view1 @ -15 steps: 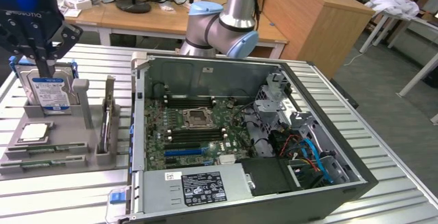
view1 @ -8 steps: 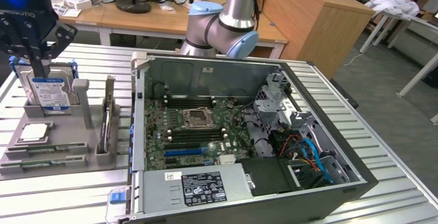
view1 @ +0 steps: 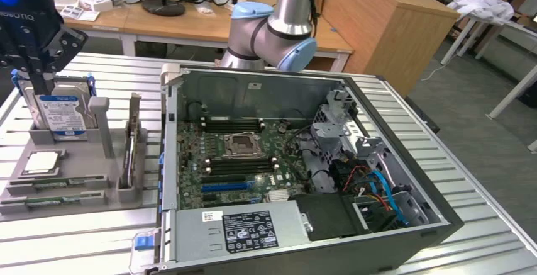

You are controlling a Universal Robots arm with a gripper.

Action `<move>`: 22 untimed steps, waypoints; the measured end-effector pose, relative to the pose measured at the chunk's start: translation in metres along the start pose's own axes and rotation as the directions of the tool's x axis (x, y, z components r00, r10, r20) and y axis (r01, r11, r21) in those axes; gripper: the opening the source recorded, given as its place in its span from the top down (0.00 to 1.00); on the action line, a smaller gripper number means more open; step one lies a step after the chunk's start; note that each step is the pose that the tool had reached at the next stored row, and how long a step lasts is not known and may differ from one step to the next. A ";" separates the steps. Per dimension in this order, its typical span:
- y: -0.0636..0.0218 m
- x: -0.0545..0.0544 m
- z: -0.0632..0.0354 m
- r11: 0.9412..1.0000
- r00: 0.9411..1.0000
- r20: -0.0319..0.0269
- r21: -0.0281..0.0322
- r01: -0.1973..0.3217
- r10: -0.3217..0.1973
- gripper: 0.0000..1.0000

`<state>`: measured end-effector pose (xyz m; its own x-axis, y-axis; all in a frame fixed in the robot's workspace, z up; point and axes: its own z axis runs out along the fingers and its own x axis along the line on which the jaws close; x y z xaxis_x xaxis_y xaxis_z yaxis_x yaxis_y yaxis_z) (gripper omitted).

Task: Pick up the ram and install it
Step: 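Reach for the ram, then pick up the ram and move it above insertion slot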

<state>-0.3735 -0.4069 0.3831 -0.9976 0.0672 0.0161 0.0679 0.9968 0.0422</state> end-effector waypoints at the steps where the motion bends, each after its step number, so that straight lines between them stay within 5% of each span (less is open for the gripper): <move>1: 0.0000 0.000 0.0000 1.000 1.000 0.000 0.000 0.000 0.000 0.89; 15: 0.0000 0.000 -0.0001 1.000 1.000 0.000 0.000 0.004 -0.004 0.89; 22: 0.0000 0.000 0.0003 0.995 0.995 -0.004 0.001 0.101 -0.101 0.89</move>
<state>-0.3736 -0.4068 0.3828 -0.9993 -0.0344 0.0161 -0.0337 0.9985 0.0422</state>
